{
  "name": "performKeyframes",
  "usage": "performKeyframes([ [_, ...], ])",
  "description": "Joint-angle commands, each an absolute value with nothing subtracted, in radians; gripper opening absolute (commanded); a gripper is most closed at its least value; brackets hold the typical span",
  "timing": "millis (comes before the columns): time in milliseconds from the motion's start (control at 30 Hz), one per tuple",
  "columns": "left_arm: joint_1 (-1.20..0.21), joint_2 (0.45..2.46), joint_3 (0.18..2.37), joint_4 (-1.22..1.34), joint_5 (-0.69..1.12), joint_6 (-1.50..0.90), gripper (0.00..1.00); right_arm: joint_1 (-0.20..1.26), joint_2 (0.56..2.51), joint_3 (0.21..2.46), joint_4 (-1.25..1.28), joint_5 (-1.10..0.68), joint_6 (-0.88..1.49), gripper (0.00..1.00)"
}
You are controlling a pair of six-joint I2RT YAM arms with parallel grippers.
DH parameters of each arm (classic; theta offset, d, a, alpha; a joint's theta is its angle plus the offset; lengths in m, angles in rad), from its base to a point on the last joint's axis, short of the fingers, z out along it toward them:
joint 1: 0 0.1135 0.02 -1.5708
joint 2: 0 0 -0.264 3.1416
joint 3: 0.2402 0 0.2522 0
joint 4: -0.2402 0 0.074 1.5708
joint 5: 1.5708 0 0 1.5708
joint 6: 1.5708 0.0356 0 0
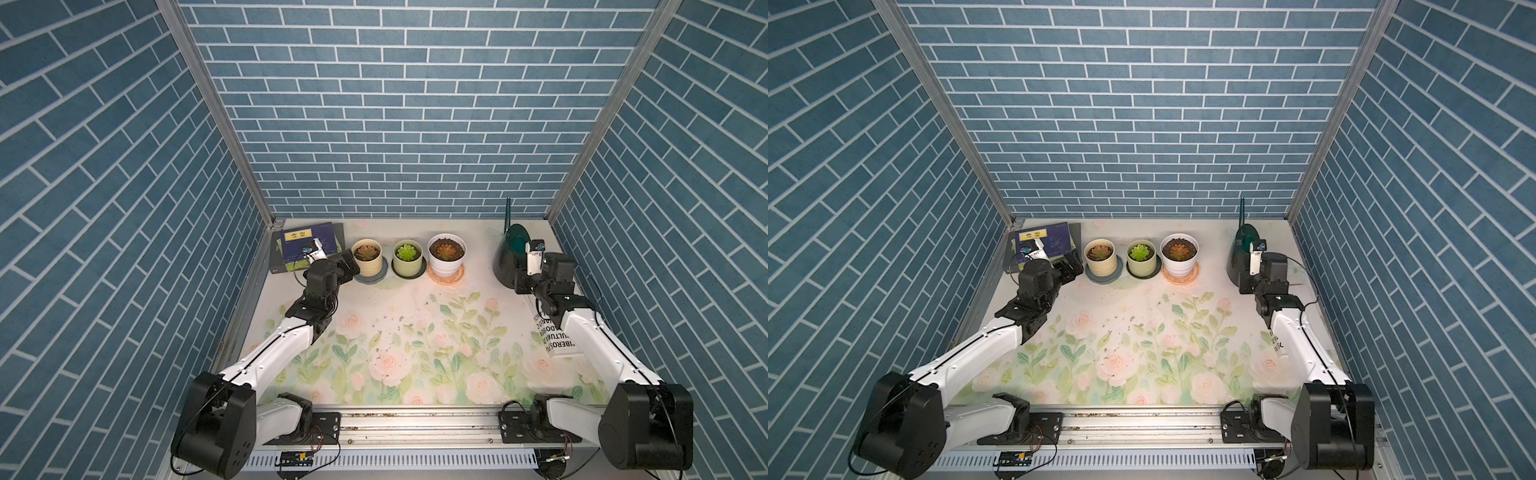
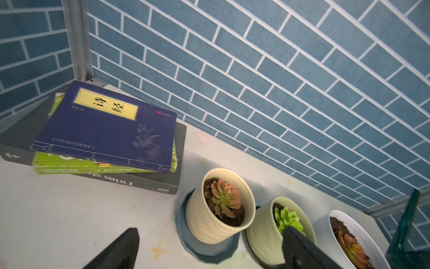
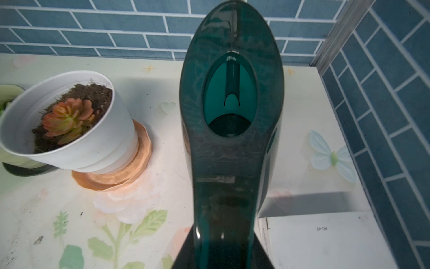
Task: Water the succulent around the soil edge
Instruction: Pick up the watering can from the center of the board, then water the soil of the potted plant with water.
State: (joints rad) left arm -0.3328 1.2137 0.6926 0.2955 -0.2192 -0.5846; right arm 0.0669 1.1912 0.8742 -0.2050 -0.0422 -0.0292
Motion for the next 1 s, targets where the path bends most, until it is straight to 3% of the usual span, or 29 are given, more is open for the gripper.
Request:
performKeyframes([
  [0,-0.342,1.242,0.73,0.256,-0.123,-0.598,1.0,0.097,1.165,0.989,-0.429,-0.066,-0.129,0.0],
  [433,-0.398,1.352,0.828,0.28,0.195,-0.408,1.0,0.352,1.123,1.23,-0.896,0.357,-0.341,0.0],
  [633,-0.443,1.386,0.845,0.294,0.244,-0.368,1.0,0.358,1.036,1.271,-0.958,0.345,-0.384,0.0],
  [967,-0.452,1.423,0.886,0.241,0.31,-0.317,1.0,0.383,0.951,1.352,-1.101,0.262,-0.677,0.0],
])
